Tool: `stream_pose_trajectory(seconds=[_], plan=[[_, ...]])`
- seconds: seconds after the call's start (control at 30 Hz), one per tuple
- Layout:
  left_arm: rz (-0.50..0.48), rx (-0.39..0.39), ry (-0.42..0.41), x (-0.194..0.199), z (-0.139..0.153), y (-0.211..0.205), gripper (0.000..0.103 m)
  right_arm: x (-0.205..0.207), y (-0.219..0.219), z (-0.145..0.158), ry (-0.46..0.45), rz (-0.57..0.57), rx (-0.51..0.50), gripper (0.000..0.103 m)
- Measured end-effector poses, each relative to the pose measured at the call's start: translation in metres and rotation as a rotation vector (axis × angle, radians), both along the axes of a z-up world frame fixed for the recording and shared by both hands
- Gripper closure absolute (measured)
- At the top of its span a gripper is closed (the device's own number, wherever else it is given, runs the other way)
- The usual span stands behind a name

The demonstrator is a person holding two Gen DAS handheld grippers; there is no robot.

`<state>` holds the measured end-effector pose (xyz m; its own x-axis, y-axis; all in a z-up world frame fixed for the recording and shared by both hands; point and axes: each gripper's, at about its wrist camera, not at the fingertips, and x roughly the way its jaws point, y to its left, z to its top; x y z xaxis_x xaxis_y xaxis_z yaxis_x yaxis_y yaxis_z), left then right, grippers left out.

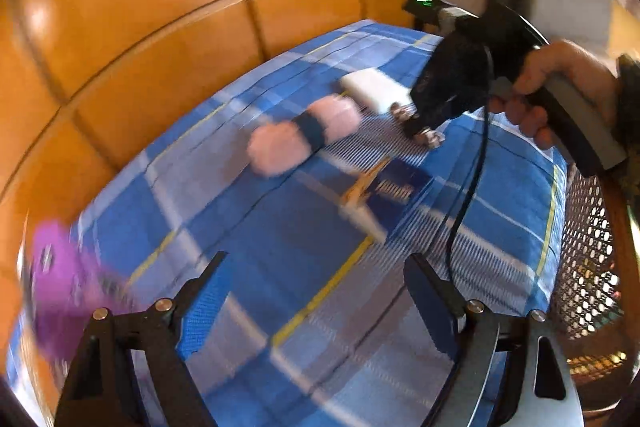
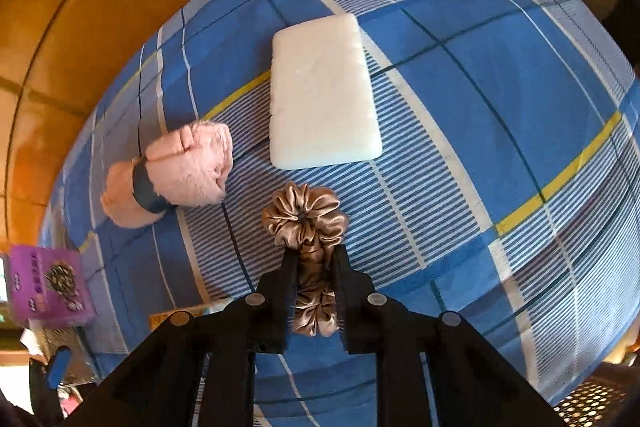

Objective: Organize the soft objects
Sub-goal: 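Grasp the brown satin scrunchie with the right gripper while the left grasps the blue Tempo tissue pack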

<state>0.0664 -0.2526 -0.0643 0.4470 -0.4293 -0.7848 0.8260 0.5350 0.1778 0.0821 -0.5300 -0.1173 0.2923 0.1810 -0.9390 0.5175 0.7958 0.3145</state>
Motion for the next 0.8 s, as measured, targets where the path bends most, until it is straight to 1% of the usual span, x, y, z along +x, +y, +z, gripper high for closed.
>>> stream_pose_trajectory(seconds=[0.07,0.1,0.23,0.3,0.33,0.37,0.43,0.53,0.57,0.6,0.73,0.8], plan=[[-0.058,0.024,-0.025,0.002,-0.006,-0.016,0.016,-0.005,-0.005,0.003,-0.003,-0.005,0.004,0.087],[-0.084,0.039,-0.032,0.003,-0.01,-0.025,0.016,-0.008,0.0,0.006,-0.003,-0.005,0.001,0.087],[-0.186,0.101,-0.035,0.006,-0.029,-0.057,0.016,-0.011,-0.001,0.006,-0.005,-0.007,0.005,0.087],[-0.222,0.137,-0.047,0.009,-0.038,-0.071,0.017,-0.009,0.001,0.005,-0.005,-0.007,0.005,0.087],[-0.231,0.148,-0.048,0.01,-0.042,-0.075,0.017,0.003,0.001,-0.001,-0.005,-0.008,0.005,0.087],[-0.237,0.161,-0.046,0.012,-0.046,-0.08,0.017,0.002,0.0,-0.001,-0.004,-0.007,0.004,0.087],[-0.244,0.165,-0.023,0.018,-0.053,-0.087,0.018,0.004,-0.001,-0.001,-0.005,-0.005,0.003,0.087],[-0.248,0.142,0.025,0.025,-0.059,-0.096,0.027,0.006,0.001,-0.002,-0.005,-0.005,0.003,0.087],[-0.244,0.132,0.055,0.027,-0.06,-0.098,0.037,0.006,0.002,-0.001,-0.005,-0.004,-0.001,0.087],[-0.237,0.12,0.101,0.03,-0.06,-0.1,0.044,0.006,0.002,-0.001,-0.005,-0.004,-0.001,0.087],[-0.197,0.107,0.146,0.032,-0.06,-0.098,0.046,0.006,0.0,-0.002,-0.01,-0.008,0.0,0.087],[-0.141,0.103,0.206,0.041,-0.057,-0.093,0.046,0.006,0.0,-0.002,-0.008,-0.006,-0.005,0.087]])
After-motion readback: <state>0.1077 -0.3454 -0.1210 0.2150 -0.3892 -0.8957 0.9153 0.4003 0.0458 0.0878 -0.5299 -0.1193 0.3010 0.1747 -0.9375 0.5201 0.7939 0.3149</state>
